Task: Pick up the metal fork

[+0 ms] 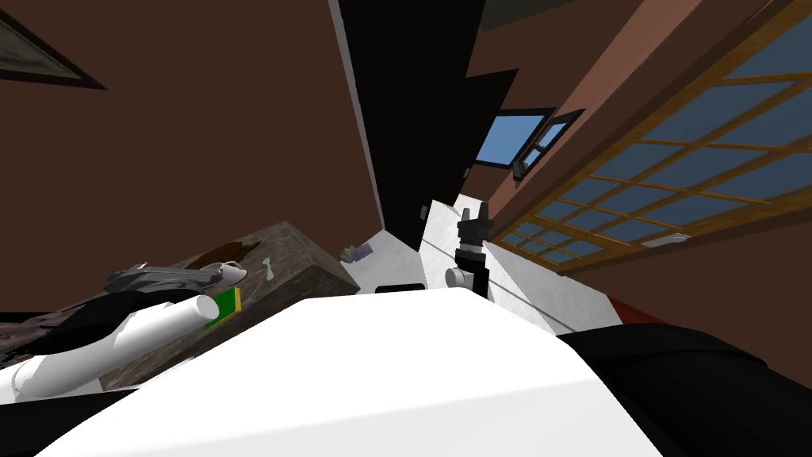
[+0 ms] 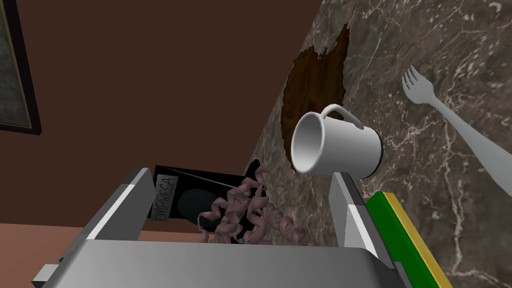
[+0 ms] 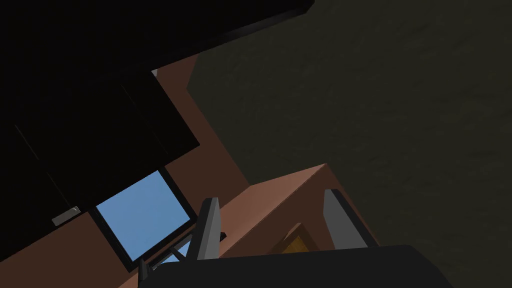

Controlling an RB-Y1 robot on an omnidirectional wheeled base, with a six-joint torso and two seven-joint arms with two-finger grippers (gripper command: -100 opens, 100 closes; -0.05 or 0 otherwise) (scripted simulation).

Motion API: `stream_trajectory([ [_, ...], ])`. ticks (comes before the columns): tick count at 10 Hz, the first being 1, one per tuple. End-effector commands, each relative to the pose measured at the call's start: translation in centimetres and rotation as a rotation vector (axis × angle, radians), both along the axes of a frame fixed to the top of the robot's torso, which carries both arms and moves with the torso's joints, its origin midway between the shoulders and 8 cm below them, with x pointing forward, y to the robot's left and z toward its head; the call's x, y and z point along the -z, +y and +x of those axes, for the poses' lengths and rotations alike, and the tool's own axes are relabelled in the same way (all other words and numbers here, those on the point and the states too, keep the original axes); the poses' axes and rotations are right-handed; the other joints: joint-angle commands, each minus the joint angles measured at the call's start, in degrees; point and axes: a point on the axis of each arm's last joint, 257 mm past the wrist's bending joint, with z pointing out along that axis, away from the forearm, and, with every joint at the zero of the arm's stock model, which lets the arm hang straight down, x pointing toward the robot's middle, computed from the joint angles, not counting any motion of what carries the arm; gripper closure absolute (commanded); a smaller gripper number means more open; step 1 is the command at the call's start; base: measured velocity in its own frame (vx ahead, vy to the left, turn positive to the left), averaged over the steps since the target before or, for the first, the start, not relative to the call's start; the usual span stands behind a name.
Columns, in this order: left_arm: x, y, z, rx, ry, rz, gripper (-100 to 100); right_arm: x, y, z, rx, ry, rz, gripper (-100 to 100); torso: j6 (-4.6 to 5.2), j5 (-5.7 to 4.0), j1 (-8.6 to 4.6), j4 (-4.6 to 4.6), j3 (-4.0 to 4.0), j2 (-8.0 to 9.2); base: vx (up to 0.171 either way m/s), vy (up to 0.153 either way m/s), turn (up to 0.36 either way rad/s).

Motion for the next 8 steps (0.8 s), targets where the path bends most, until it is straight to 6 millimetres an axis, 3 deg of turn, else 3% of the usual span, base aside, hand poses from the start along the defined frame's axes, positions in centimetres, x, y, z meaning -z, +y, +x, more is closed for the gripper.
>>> stream_trajectory([
  [1, 1.3, 1.2, -2.0, -0.055, 0.014, -0.055, -100, 0.0, 0.0, 0.0, 0.0, 0.0, 0.0, 0, 0.0, 0.0, 0.0, 0.0, 0.0, 0.0, 0.032, -0.021, -0.175],
  [2, 1.6, 1.2, -2.2, -0.06, 0.022, -0.065, -100, 0.0, 0.0, 0.0, 0.0, 0.0, 0.0, 0, -0.06, 0.0, 0.02, 0.0, 0.01, 0.02, 0.011, -0.006, 0.014],
  [3, 2.5, 2.7, -4.7, -0.135, 0.009, -0.12, -100, 0.0, 0.0, 0.0, 0.0, 0.0, 0.0, 0, -0.07, 0.01, 0.06, 0.01, 0.04, 0.07, 0.027, -0.008, -0.372],
  [5, 3.2, 2.6, -5.1, -0.147, 0.028, -0.144, -100, 0.0, 0.0, 0.0, 0.0, 0.0, 0.0, 0, -0.06, 0.02, 0.11, 0.0, 0.01, 0.02, 0.023, 0.001, -0.067],
  [6, 4.0, 3.8, -7.7, -0.222, 0.009, -0.195, -100, 0.0, 0.0, 0.0, 0.0, 0.0, 0.0, 0, -0.08, 0.02, 0.08, 0.01, 0.03, 0.05, 0.036, -0.01, -0.347],
  [8, 4.8, 3.7, -8.2, -0.237, 0.031, -0.223, -100, 0.0, 0.0, 0.0, 0.0, 0.0, 0.0, 0, -0.07, 0.02, 0.12, 0.0, 0.0, 0.0, 0.029, 0.007, -0.059],
])
